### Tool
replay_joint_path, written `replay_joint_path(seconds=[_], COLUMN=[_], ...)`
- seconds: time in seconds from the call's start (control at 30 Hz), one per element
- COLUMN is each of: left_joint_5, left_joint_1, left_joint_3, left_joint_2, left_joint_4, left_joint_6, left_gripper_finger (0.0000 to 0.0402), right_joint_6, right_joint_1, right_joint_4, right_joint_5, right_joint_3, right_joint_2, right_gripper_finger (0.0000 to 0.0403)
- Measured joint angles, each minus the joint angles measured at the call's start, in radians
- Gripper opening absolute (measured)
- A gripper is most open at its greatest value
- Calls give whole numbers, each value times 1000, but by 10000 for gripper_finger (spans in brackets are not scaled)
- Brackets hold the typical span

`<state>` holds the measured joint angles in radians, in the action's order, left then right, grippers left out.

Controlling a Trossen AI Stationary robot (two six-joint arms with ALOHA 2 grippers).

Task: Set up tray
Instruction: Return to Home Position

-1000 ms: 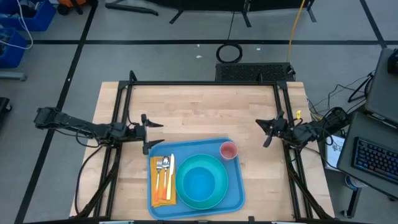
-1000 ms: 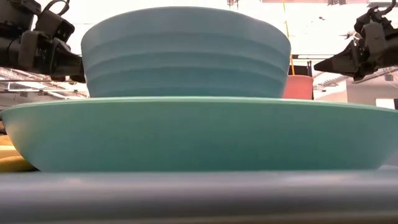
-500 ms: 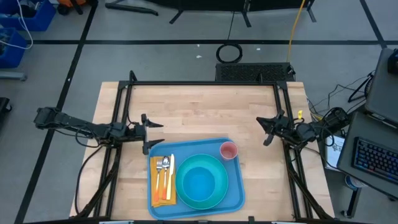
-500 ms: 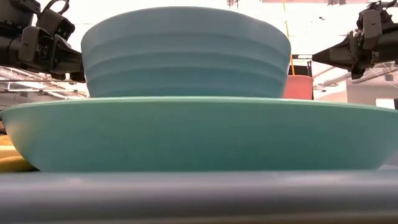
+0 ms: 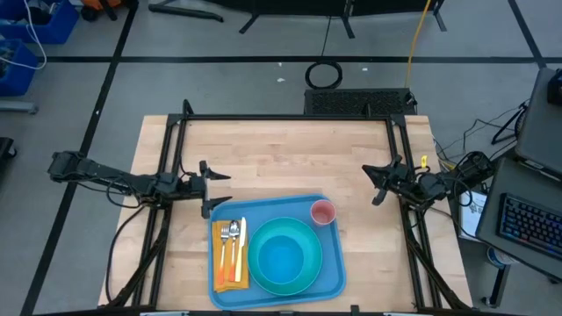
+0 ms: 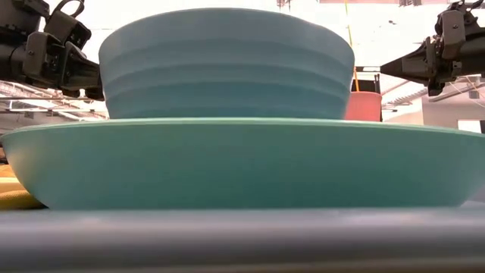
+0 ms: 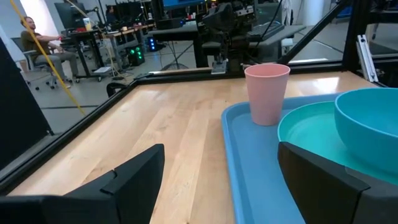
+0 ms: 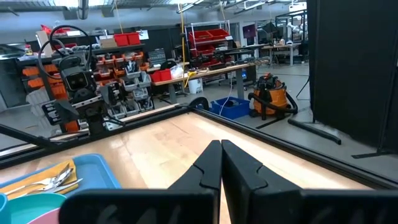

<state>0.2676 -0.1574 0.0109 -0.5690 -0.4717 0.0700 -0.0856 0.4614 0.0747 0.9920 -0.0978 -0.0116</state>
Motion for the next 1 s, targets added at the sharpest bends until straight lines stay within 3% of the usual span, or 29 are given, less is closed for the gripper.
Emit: replay_joint_path(seconds=[0.3, 0.43, 0.53, 0.7, 0.8, 0.9, 1.0], left_joint_5=[0, 0, 0, 1, 1, 1, 1], left_joint_1=[0, 0, 0, 0, 0, 0, 0], left_joint_3=[0, 0, 0, 0, 0, 0, 0], left_joint_2=[0, 0, 0, 0, 0, 0, 0], left_joint_4=[0, 0, 0, 1, 0, 0, 0], left_joint_6=[0, 0, 0, 0, 0, 0, 0], left_gripper_finger=[323, 321, 318, 316, 319, 318, 313], right_joint_6=[0, 0, -23, -151, -202, -221, -220], right_joint_1=[0, 0, 0, -1, -1, -1, -2], right_joint_4=[0, 4, 29, 109, 147, 146, 146], right_joint_5=[-18, -204, -525, -1399, -1859, -2169, -2330], right_joint_3=[-1, -2, -3, -3, -3, -3, -3], right_joint_2=[0, 1, 11, 9, 8, 8, 8], right_gripper_finger=[0, 0, 0, 0, 0, 0, 0])
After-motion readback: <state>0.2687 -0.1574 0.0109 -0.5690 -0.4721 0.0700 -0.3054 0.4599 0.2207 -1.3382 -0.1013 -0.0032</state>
